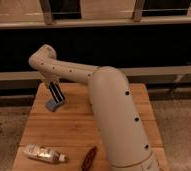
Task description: Place the eraser on the white sponge
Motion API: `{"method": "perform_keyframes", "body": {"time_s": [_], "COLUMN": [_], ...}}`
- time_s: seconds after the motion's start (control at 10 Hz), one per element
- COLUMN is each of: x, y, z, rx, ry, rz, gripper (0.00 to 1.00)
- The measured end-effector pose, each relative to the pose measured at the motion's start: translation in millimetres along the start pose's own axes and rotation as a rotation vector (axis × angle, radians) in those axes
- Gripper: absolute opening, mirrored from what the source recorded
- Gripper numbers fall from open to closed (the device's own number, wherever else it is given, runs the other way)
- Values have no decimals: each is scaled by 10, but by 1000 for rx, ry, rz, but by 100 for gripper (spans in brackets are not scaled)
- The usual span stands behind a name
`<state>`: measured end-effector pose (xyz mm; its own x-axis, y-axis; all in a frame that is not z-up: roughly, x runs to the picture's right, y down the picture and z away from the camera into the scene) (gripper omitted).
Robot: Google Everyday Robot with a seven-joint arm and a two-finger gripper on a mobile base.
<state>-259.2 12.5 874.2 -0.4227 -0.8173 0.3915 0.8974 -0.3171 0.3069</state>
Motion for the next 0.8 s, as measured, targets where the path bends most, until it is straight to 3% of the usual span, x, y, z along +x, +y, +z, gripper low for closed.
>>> {"method": "perform_keyframes", "body": {"time_s": [0.2,0.8], "x": [3,-16], "y": [-56,-216], "z": [0,104], "rx": [-1,13], "ry": [-9,-77], "rz": [-21,-112], "gripper": [6,67]}}
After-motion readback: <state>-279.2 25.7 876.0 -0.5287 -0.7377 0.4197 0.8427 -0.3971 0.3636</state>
